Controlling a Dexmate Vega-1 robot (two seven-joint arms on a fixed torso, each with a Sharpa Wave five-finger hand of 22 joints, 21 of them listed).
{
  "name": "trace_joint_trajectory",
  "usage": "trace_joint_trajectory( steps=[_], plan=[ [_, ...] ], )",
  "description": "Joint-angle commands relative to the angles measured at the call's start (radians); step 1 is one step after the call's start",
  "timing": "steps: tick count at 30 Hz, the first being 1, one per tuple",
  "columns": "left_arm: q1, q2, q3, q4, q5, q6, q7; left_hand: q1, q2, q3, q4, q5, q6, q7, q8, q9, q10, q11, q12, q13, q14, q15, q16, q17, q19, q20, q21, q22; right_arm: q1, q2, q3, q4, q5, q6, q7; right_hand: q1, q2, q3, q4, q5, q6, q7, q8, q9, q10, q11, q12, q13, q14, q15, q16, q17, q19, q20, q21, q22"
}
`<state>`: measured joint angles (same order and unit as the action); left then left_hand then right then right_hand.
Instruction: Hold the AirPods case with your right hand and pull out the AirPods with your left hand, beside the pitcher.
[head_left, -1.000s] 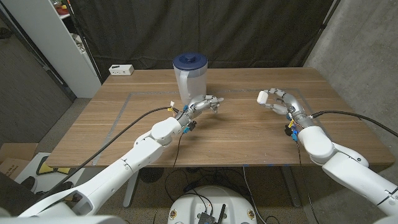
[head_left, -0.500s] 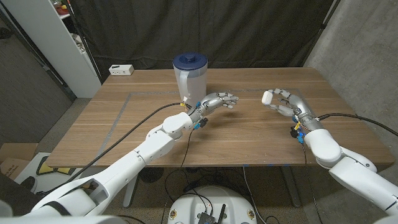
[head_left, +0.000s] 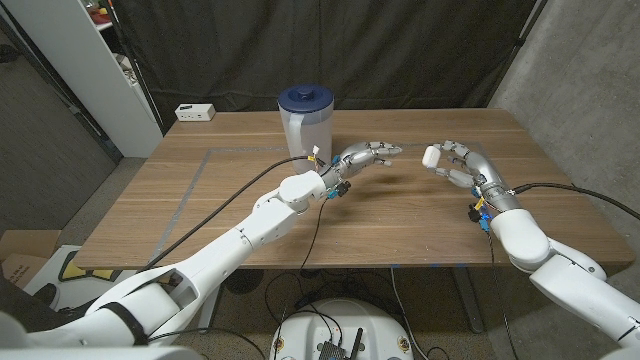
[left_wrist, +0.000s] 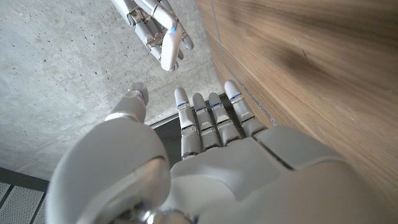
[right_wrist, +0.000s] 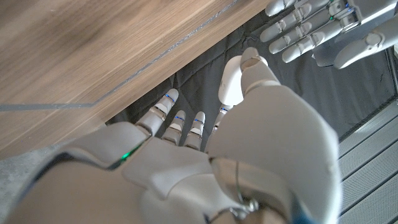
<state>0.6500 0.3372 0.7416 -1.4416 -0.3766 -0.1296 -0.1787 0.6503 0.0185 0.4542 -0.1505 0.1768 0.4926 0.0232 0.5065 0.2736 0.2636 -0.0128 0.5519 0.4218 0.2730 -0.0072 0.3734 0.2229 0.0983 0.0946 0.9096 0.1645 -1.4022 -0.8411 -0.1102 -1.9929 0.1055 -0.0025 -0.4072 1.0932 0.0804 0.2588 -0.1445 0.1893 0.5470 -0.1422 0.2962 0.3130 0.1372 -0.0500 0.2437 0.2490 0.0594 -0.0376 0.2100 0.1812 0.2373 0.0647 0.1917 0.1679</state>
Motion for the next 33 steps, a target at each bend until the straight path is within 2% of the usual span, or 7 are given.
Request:
trace_joint_trajectory(
  steps=[1, 8, 16, 26, 33],
  plan=[
    [-0.021, -0.040, 0.023, -0.023, 0.028, 0.047, 0.054, -0.004, -0.013, -0.002, 0.004, -0.004, 0.005, 0.003, -0.002, 0.000, 0.004, 0.006, -0.004, -0.001, 0.008, -0.003, 0.002, -0.003, 0.004, 0.011, -0.006, 0.002, 0.003, -0.004, -0.016, -0.032, -0.083, -0.073, -0.032, 0.000, 0.002, -0.001, -0.001, 0.006, 0.010, 0.009, 0.001, 0.005, 0.013, -0.003, 0.005, 0.003, 0.016, -0.059, 0.006, 0.004, 0.015, 0.000, 0.002, 0.000],
    [-0.007, -0.023, 0.041, -0.124, 0.105, 0.162, 0.171, -0.007, -0.022, -0.007, 0.004, -0.003, -0.006, 0.003, -0.011, -0.003, 0.000, 0.006, -0.014, -0.008, 0.013, -0.002, 0.000, -0.008, 0.016, 0.010, -0.014, 0.003, 0.003, -0.004, -0.029, -0.045, -0.125, -0.094, -0.050, 0.002, 0.000, -0.002, -0.002, 0.006, 0.013, 0.014, 0.002, 0.005, 0.018, -0.002, 0.006, 0.004, 0.018, -0.061, 0.005, 0.003, 0.018, 0.000, 0.002, 0.000],
    [-0.008, -0.030, 0.062, -0.178, 0.165, 0.276, 0.271, -0.011, -0.043, -0.022, 0.001, -0.003, -0.003, 0.015, -0.015, -0.007, 0.002, 0.011, -0.021, -0.014, 0.020, 0.000, 0.001, -0.013, 0.028, 0.007, -0.022, 0.003, 0.009, 0.000, -0.045, -0.058, -0.187, -0.097, -0.078, 0.004, -0.002, -0.003, -0.004, 0.006, 0.013, 0.016, 0.000, 0.005, 0.020, -0.001, 0.006, 0.004, 0.022, -0.063, 0.004, 0.003, 0.019, -0.003, 0.001, 0.000],
    [-0.032, -0.044, 0.080, -0.158, 0.161, 0.300, 0.256, 0.000, -0.043, -0.025, -0.003, -0.001, 0.003, 0.027, -0.017, -0.010, 0.002, 0.014, -0.028, -0.019, 0.023, 0.000, 0.004, -0.013, 0.034, 0.009, -0.029, 0.004, 0.031, 0.002, -0.069, -0.057, -0.223, -0.087, -0.068, 0.008, -0.002, -0.003, -0.006, 0.006, 0.011, 0.016, -0.003, 0.005, 0.021, -0.002, 0.005, 0.005, 0.023, -0.064, 0.002, 0.003, 0.018, -0.009, -0.001, 0.000],
    [-0.044, -0.052, 0.088, -0.143, 0.160, 0.297, 0.247, 0.008, -0.041, -0.031, -0.003, 0.000, 0.047, 0.041, -0.006, -0.013, 0.005, 0.012, -0.034, -0.025, 0.024, 0.000, 0.008, -0.013, 0.038, 0.009, -0.039, 0.005, 0.052, 0.003, -0.088, -0.062, -0.249, -0.094, -0.062, 0.010, -0.002, -0.003, -0.006, 0.007, 0.010, 0.016, -0.005, 0.004, 0.023, -0.003, 0.005, 0.005, 0.024, -0.065, 0.001, 0.003, 0.018, -0.012, -0.002, 0.000]
  ],
)
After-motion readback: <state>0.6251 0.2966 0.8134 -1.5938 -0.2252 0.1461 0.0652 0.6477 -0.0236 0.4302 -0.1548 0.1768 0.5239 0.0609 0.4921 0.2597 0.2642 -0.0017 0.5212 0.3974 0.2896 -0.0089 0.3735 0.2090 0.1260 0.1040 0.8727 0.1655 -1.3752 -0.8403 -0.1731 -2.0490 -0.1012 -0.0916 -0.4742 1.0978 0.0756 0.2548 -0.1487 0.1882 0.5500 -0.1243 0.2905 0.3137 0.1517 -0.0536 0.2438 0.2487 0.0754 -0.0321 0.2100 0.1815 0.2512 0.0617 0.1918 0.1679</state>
